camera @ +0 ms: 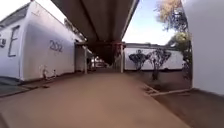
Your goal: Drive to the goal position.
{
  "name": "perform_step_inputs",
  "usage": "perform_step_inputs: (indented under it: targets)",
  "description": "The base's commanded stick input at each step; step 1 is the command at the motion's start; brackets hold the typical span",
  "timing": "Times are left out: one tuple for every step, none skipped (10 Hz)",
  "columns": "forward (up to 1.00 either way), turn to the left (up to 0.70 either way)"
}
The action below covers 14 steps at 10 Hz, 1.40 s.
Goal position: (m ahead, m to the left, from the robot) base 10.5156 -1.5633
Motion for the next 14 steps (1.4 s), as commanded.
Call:
perform_step_inputs:
  targets:
    - [0.7, 0.0]
    - [0.7, 0.0]
    - [0.7, 0.0]
    - [0.7, 0.0]
    - [0.7, 0.0]
    - [0.7, 0.0]
    - [0.7, 0.0]
    - [0.7, 0.0]
    - [0.7, 0.0]
    - [0.7, 0.0]
    - [0.7, 0.0]
    - [0.7, 0.0]
    - [0.7, 0.0]
    - [0.7, 0.0]
